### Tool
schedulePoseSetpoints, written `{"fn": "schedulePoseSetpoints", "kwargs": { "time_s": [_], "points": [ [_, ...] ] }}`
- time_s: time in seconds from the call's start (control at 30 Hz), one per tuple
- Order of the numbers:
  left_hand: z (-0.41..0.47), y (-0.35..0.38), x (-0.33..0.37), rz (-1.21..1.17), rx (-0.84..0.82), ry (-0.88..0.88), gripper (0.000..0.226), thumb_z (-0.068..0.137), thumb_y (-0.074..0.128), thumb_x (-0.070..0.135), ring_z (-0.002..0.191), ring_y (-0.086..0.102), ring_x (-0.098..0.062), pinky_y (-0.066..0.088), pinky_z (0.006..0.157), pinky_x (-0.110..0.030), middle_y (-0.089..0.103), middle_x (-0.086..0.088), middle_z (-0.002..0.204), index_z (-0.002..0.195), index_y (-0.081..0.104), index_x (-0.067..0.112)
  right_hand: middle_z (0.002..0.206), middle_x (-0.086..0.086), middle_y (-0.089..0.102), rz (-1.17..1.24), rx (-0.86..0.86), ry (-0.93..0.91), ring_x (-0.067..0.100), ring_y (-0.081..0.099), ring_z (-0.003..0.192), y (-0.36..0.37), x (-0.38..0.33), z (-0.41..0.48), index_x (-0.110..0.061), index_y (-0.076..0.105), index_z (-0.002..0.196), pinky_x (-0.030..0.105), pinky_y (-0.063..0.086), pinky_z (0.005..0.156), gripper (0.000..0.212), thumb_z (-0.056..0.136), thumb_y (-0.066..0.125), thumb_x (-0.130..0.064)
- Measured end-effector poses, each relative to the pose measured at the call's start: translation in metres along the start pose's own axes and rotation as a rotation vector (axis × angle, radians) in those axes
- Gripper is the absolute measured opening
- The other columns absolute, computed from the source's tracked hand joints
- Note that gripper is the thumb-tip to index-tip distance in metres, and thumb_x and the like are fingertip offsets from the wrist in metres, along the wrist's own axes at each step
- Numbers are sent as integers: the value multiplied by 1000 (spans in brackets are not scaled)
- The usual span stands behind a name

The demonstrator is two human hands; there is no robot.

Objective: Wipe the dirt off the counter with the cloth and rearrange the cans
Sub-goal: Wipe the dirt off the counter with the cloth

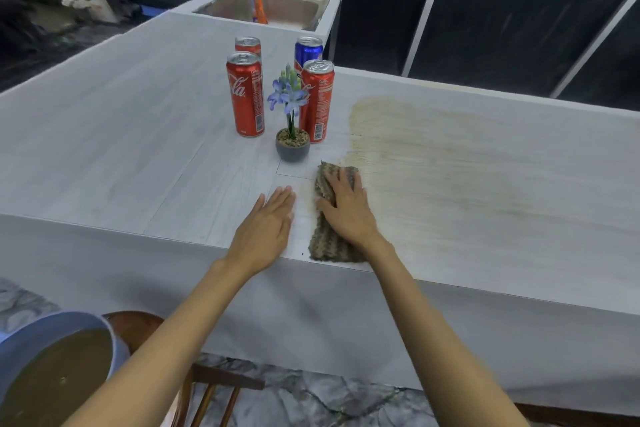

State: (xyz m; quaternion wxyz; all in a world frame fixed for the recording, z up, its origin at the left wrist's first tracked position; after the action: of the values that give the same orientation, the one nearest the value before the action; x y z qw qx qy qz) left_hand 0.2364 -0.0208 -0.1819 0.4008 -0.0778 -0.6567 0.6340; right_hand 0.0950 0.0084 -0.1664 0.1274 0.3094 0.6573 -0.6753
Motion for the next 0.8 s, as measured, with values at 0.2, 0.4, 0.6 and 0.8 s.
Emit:
{"fn": "schedulePoseSetpoints", "kwargs": {
  "time_s": [0.2,0.4,0.6,0.8],
  "points": [
    [3,-1,0,-54,-22,-22,45,101,20,20,144,7,-9,-3,116,-23,14,0,156,145,19,12,155,-2,-24,-81,-401,-101,19,-32,139,-9,14,-24,-31,-9,148,44,-13,115,116,68,73,-53],
    [6,0,-2,-64,-28,-19,45,100,20,20,144,7,-8,-4,114,-21,15,-1,156,145,19,12,158,-5,-13,-193,-142,-128,18,-21,143,4,15,-25,-31,-1,149,43,-11,117,107,69,60,-68],
    [6,2,-3,-68,-12,-23,45,100,21,21,144,8,-8,-3,114,-21,16,-1,156,145,20,12,155,-6,23,-227,228,-74,16,7,146,6,9,-26,-31,31,142,43,-5,117,74,80,46,-67],
    [7,3,-7,-65,2,-15,45,100,21,22,144,8,-7,-4,112,-19,17,1,155,145,20,13,159,0,10,-195,78,-103,18,-2,147,1,10,-19,-27,20,147,40,-8,117,91,73,52,-71]
  ]
}}
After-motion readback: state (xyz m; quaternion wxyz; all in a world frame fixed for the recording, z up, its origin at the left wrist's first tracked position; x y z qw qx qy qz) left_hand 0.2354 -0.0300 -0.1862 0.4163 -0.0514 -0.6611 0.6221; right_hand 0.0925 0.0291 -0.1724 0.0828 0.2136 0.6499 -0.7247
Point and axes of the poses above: each hand's wrist, its own z-axis towards the middle knuckle, its own y-axis out of the palm, x = y × z, the point moved 5 cm from there along z, towards the middle knuckle
